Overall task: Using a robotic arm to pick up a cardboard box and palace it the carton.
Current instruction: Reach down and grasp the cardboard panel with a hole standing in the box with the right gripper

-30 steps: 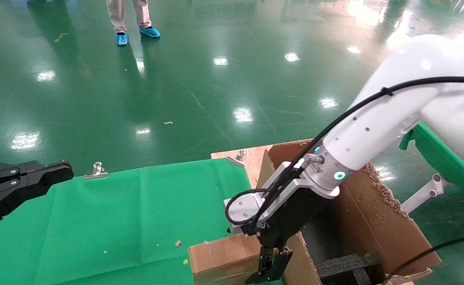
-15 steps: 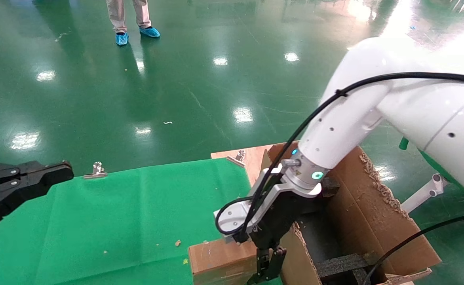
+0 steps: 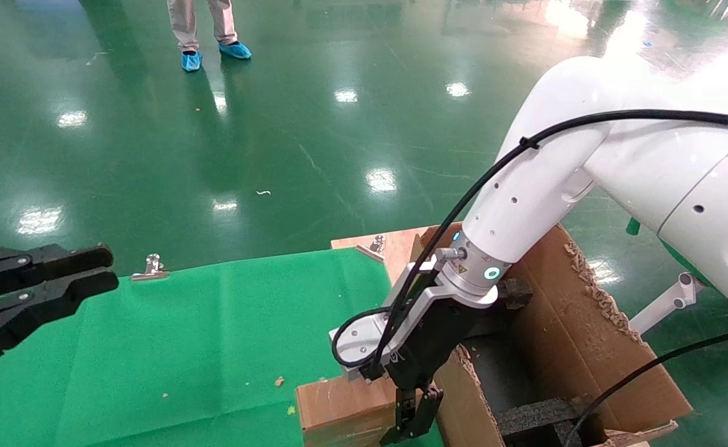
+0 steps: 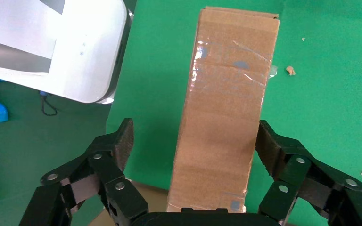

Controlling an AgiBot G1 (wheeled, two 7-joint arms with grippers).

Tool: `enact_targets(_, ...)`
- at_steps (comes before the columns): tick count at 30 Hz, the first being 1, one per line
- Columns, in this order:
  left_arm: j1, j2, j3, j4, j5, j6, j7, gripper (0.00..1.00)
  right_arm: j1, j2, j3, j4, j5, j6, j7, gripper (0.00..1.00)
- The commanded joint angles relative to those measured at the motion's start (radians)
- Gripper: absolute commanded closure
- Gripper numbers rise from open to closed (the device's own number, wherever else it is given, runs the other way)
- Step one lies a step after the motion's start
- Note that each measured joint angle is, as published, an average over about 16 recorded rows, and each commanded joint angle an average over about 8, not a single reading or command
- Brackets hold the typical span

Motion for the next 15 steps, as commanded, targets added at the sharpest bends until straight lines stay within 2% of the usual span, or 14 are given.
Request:
enact_targets(1, 0.0, 0.0, 0.0, 0.0, 0.0, 0.0, 0.0, 0.0, -0.001, 0.001, 0.001, 0.002, 0.0, 0.0, 0.0, 1.0)
enact_targets(15, 0.0, 0.0, 0.0, 0.0, 0.0, 0.0, 0.0, 0.0, -0.003, 0.003, 0.005, 0.008, -0.003, 0.0, 0.003, 1.0)
